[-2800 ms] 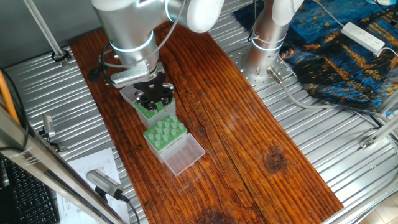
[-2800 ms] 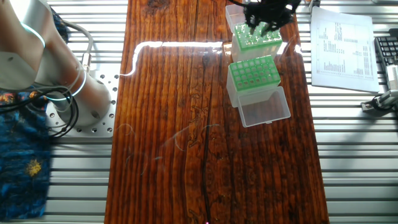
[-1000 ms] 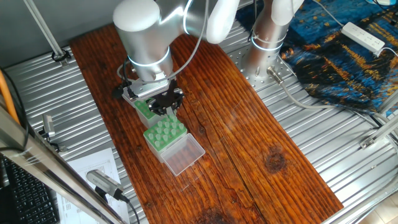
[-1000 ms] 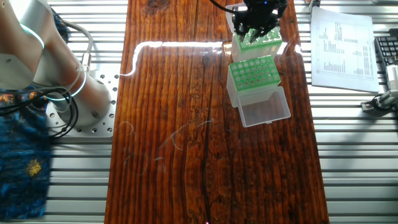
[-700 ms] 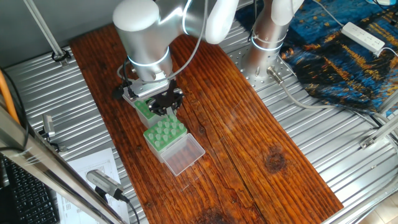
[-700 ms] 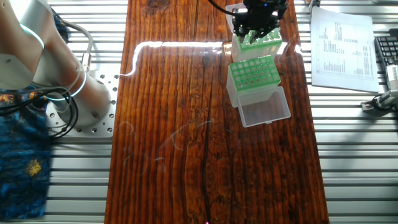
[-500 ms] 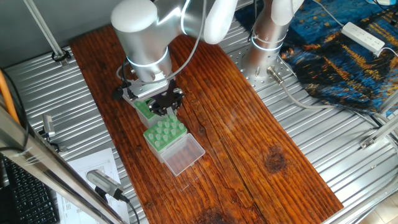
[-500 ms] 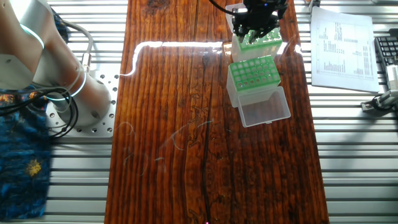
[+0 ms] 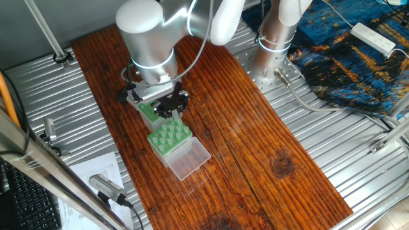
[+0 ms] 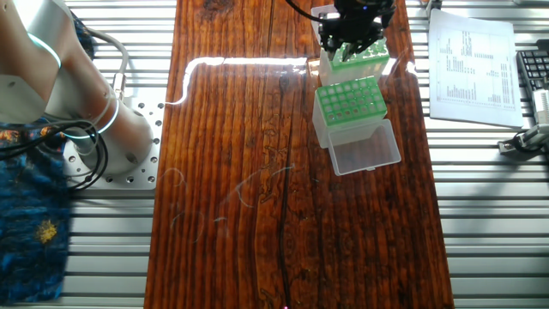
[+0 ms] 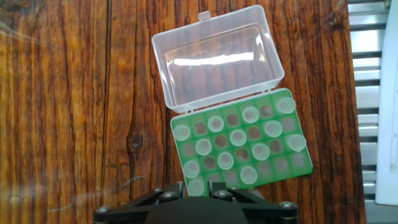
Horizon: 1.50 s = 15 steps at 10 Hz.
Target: Transfer all large pipette tips from one holder to another
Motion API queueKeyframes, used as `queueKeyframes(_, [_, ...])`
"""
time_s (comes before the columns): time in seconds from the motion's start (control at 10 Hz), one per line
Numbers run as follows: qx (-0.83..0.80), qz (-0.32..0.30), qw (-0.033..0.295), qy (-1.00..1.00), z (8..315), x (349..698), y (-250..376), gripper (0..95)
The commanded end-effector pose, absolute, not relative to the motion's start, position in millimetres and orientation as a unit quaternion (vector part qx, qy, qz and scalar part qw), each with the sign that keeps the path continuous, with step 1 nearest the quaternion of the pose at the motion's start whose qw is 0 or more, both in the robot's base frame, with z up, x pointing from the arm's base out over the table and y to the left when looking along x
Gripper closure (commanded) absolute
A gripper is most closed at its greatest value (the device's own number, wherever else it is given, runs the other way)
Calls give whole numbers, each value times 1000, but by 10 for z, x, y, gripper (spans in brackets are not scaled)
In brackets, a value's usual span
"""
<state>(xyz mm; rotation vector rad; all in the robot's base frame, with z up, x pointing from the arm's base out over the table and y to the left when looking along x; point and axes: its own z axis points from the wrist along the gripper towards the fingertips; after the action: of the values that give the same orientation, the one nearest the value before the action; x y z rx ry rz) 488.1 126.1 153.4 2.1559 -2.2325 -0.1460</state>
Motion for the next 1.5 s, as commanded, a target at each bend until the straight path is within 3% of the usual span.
queueKeyframes(0.1, [692, -49, 18, -720, 1536, 4881, 1259, 760])
queueKeyframes(0.9, [690, -46, 22, -722, 1500, 4881, 1288, 760])
queueKeyframes(1.0, [688, -46, 22, -724, 1500, 4881, 1288, 950])
queueKeyframes(1.5, [686, -44, 26, -726, 1502, 4881, 1287, 950])
